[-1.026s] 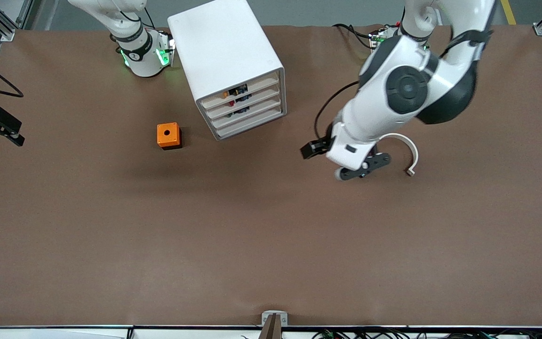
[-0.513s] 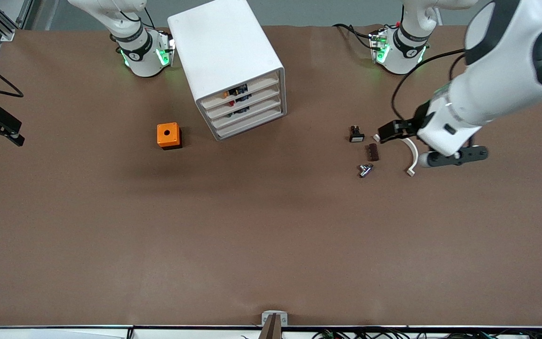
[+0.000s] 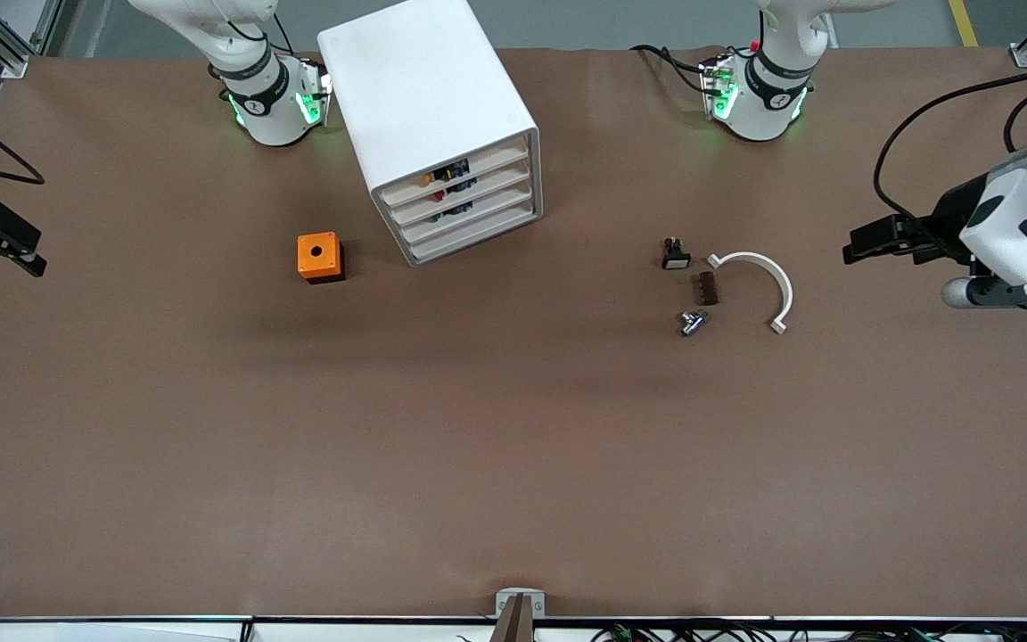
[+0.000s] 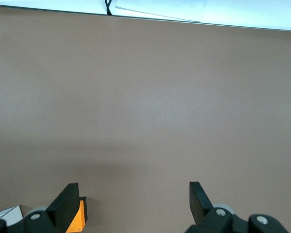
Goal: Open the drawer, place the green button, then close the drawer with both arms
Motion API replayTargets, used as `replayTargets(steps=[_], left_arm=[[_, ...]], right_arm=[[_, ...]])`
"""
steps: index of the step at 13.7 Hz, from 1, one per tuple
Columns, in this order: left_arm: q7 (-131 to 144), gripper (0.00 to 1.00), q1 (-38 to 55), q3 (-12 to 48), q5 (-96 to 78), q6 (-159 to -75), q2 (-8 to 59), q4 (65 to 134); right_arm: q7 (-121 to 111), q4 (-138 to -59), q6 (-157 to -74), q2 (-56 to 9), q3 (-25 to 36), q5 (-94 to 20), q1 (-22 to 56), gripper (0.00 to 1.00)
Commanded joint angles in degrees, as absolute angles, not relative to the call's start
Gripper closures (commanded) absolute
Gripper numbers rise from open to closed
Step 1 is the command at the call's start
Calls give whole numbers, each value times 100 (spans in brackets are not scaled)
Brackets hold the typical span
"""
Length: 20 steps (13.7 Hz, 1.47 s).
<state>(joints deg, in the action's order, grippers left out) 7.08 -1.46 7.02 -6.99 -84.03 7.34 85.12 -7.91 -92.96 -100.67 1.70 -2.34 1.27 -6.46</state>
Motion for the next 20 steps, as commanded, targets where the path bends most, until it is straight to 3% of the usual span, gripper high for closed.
replayTargets(steps=[1,7,12,20], left_arm=[[650,0,-114,756,-475,-8578,492,8815],[615,0,-159,765,-343,-8771,396,8955],[606,0,114,440,-299,-9684,-464,10149],[316,0,-141,351,-299,-9537,-545,9818]], right_arm=[[-782,-9316,-10055,202,-299,141,-738,0],[-782,-9316,-10055,202,-299,141,-738,0],[-782,-9316,-10055,202,-299,141,-738,0],[-782,-9316,-10055,202,-299,141,-738,0]])
